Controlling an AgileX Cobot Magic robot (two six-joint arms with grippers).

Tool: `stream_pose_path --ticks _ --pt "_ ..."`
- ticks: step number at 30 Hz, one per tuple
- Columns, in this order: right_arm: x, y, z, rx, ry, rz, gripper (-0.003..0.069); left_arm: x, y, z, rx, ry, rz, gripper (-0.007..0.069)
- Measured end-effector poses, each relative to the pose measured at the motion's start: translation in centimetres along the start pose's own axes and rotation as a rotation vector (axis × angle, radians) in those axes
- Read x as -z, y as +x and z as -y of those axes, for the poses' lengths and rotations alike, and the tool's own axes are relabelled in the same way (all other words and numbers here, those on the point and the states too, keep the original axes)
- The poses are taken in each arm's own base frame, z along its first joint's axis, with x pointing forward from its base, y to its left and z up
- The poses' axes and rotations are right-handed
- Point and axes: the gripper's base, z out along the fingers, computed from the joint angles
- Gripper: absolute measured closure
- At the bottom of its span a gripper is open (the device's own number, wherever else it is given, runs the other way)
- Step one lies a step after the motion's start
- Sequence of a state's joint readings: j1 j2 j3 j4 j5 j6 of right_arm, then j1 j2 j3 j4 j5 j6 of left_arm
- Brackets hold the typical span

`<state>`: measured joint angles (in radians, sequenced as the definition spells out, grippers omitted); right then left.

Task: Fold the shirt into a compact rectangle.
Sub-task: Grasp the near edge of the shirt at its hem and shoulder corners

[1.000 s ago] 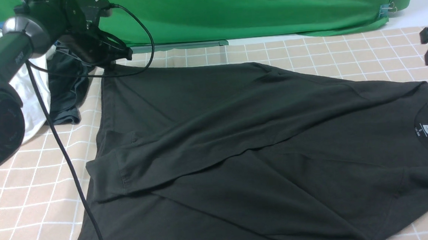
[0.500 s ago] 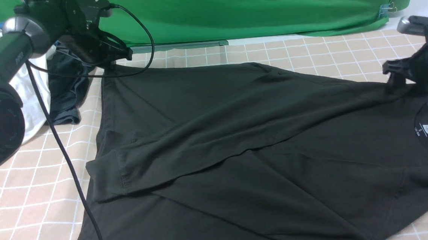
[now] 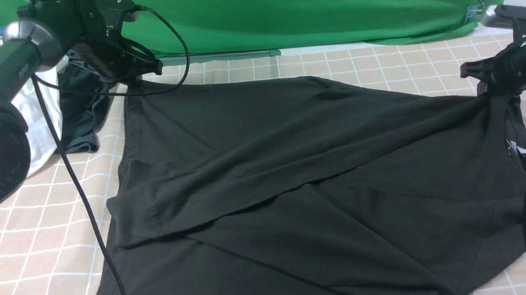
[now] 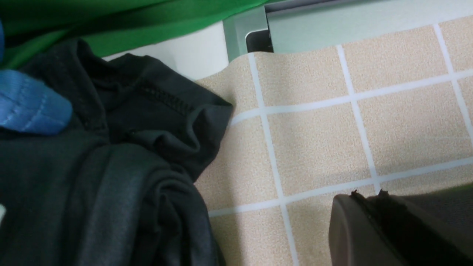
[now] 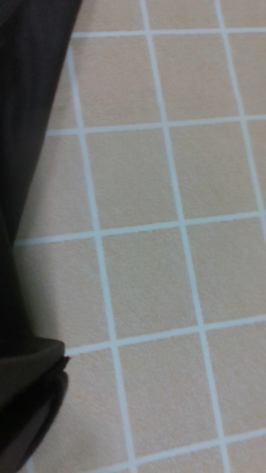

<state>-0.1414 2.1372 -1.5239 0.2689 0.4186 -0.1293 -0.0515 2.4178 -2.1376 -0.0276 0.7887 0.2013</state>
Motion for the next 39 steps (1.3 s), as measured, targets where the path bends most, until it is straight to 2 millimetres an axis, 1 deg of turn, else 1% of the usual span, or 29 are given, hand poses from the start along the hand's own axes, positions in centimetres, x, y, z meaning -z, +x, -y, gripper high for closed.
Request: stream_pose_path --ticks 2,5,10,13,14,16,17,18,19,20,21,22,23,24,25,26,27,28,30,31,32,33,34,35,36,37,38,39 --pt "0.5 -0.7 0.4 -0.009 0.005 0.029 0.0606 0.0 0.0 -0.2 0.025 -0.027 -0.005 0.0589" --pt "0.9 -1.2 0.6 -0.015 0.006 0.049 0.0606 0.0 0.1 -0.4 0.043 -0.048 -0.007 0.0589" --pt "0.9 -1.4 0.8 -0.019 0.010 0.067 0.0606 0.0 -0.2 -0.5 0.083 -0.053 0.029 0.0589" --pt "0.9 -1.5 0.9 -0.019 0.012 0.078 0.0577 0.0 -0.5 -0.5 0.086 -0.056 0.059 0.0587" --pt "0.9 -1.5 0.9 -0.019 0.013 0.083 0.0546 0.0 -0.5 -0.5 0.087 -0.057 0.061 0.0587" --pt "0.9 -1.6 0.9 -0.013 0.015 0.085 0.0456 0.2 -0.6 -0.6 0.092 -0.062 0.064 0.0580" --pt "0.9 -1.6 0.9 -0.010 0.016 0.084 0.0405 0.5 -0.7 -0.6 0.101 -0.065 0.067 0.0566" --pt "1.1 -1.6 0.8 -0.007 0.016 0.082 0.0338 0.8 -0.9 -0.7 0.109 -0.071 0.070 0.0551" --pt "1.3 -1.7 0.8 -0.004 0.016 0.081 0.0299 1.1 -0.9 -0.7 0.112 -0.073 0.072 0.0545" --pt "1.9 -1.8 0.7 0.004 0.013 0.071 0.0214 2.1 -1.4 -0.9 0.121 -0.087 0.087 0.0519" --pt "2.7 -2.0 0.6 0.015 0.012 0.067 0.0165 3.1 -1.8 -1.0 0.120 -0.096 0.099 0.0501" --pt "3.7 -2.2 0.4 0.023 0.008 0.058 0.0132 4.6 -2.1 -1.1 0.120 -0.102 0.102 0.0482" --pt "4.7 -2.3 0.2 0.029 0.002 0.042 0.0116 5.7 -2.3 -1.2 0.123 -0.103 0.093 0.0474" --pt "6.2 -2.5 -0.1 0.039 -0.006 0.027 0.0110 7.0 -2.4 -1.2 0.128 -0.102 0.069 0.0470" --pt "7.7 -2.6 -0.4 0.052 -0.015 0.004 0.0116 8.5 -2.3 -1.1 0.128 -0.095 0.039 0.0464" --pt "9.3 -2.7 -0.7 0.074 -0.026 -0.022 0.0137 10.0 -2.2 -1.0 0.127 -0.086 0.003 0.0463" --pt "10.9 -2.6 -1.0 0.098 -0.038 -0.051 0.0173 11.4 -2.0 -0.9 0.129 -0.077 -0.034 0.0468" --pt "12.1 -2.5 -1.3 0.119 -0.047 -0.078 0.0214 12.2 -1.9 -0.7 0.130 -0.067 -0.054 0.0480" --pt "14.7 -1.8 -1.9 0.172 -0.074 -0.160 0.0355 15.1 -1.3 0.1 0.119 -0.042 -0.097 0.0529" --pt "15.7 -1.4 -2.2 0.192 -0.085 -0.195 0.0440 15.4 -1.1 0.5 0.114 -0.037 -0.109 0.0545" --pt "16.7 -0.8 -2.4 0.216 -0.101 -0.261 0.0518 16.8 -0.8 1.4 0.099 -0.027 -0.107 0.0575" --pt "17.3 -0.5 -2.5 0.224 -0.110 -0.292 0.0568 17.4 -0.2 2.3 0.085 -0.015 -0.123 0.0591" --pt "17.8 0.1 -2.6 0.229 -0.119 -0.326 0.0594 18.8 0.4 3.6 0.066 0.001 -0.119 0.0606" --pt "18.1 0.3 -2.6 0.230 -0.120 -0.336 0.0606 19.2 1.3 4.7 0.055 0.015 -0.133 0.0610" --pt "18.3 0.8 -2.6 0.228 -0.122 -0.354 0.0612 20.2 1.8 5.4 0.051 0.025 -0.124 0.0610" --pt "18.4 1.5 -2.6 0.219 -0.124 -0.373 0.0613 21.0 2.9 6.7 0.042 0.044 -0.128 0.0610" --pt "18.5 2.6 -2.6 0.213 -0.127 -0.405 0.0608 21.8 5.1 8.7 0.038 0.077 -0.148 0.0610" --pt "18.5 3.5 -2.7 0.215 -0.129 -0.430 0.0599 22.1 6.6 9.7 0.039 0.096 -0.167 0.0610"
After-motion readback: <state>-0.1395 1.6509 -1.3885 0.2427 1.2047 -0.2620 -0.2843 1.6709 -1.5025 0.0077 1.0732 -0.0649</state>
